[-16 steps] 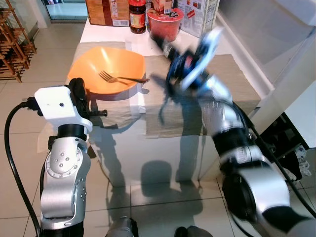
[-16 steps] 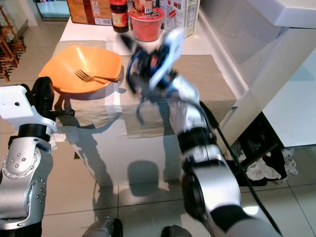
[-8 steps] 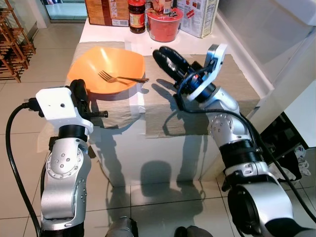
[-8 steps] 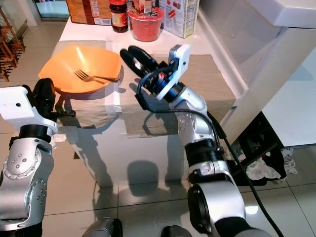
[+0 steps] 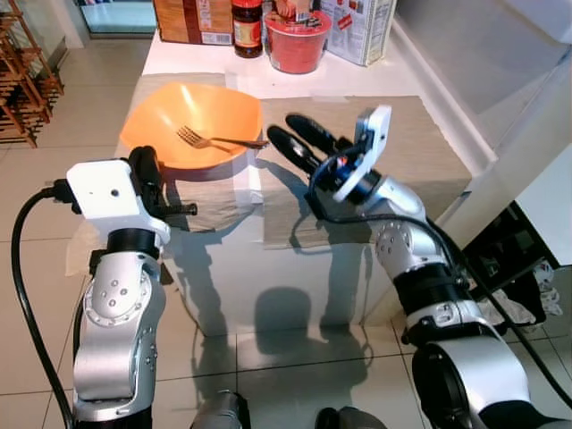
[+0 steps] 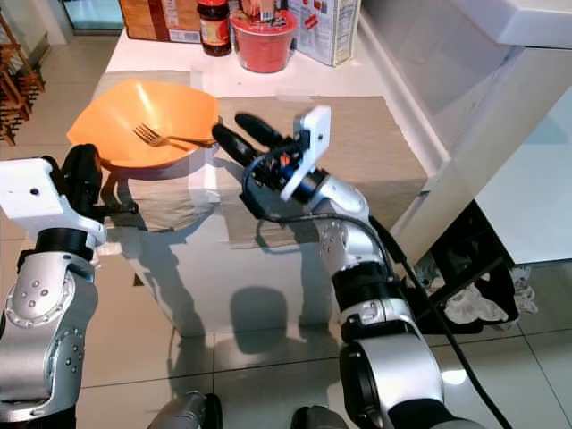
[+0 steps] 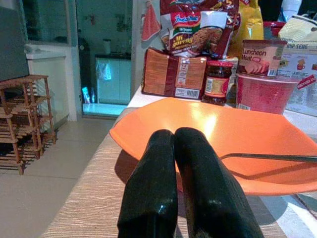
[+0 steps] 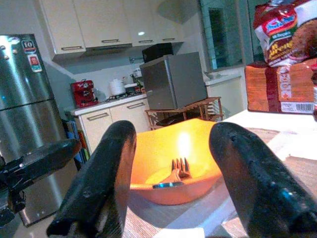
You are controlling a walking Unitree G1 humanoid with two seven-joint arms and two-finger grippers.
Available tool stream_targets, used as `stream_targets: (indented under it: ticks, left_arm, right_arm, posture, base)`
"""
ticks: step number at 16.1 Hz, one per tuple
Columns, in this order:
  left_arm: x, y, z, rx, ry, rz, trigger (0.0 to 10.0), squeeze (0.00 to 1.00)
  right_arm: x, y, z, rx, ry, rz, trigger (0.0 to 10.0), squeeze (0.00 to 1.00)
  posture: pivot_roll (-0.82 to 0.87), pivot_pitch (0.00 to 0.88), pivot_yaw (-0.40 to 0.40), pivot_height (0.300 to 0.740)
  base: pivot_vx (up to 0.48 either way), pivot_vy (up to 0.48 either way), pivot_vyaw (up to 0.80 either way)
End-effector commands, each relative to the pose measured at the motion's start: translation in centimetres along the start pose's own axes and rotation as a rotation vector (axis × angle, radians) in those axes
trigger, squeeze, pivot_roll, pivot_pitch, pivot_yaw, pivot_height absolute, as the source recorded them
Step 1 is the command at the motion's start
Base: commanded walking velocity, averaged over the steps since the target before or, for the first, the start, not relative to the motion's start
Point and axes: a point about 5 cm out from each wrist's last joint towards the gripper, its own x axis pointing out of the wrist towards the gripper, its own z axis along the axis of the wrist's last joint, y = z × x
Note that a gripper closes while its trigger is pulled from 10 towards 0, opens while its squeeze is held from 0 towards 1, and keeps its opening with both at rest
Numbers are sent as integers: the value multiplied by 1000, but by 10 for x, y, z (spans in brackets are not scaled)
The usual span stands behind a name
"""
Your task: Setting the table
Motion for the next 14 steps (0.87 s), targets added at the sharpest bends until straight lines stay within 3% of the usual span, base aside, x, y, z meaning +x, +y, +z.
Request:
stream_targets:
  ticks: [1, 4, 6, 10, 14]
  left_arm:
    - [-2, -1, 5, 1, -11, -12, 10000, 0]
    - [-2, -1, 6, 2, -14, -14, 10000, 0]
    - [-3, -1, 6, 3, -14, -15, 10000, 0]
    - [-4, -1, 7, 4, -15, -12, 10000, 0]
    - [-5, -2, 7, -2, -12, -11, 10000, 0]
  right_arm:
    - [2, 3, -1, -40, 17, 16, 10000, 1000]
    - [4, 8, -21, -92, 102, 9, 10000, 1000]
    - [10, 6, -14, -114, 77, -17, 10000, 0]
    - [18, 2, -4, -133, 30, -42, 10000, 0]
    - [15, 6, -21, -123, 110, -23, 10000, 0]
  posture:
    - [60, 140, -21, 740]
    - [65, 142, -20, 740]
    - [71, 141, -20, 740]
    - [71, 146, -24, 740]
    - [67, 151, -26, 740]
  base:
    - [0, 0, 0]
    - [0, 0, 0]
    - [0, 0, 0]
    - [0, 0, 0]
    - [0, 0, 0]
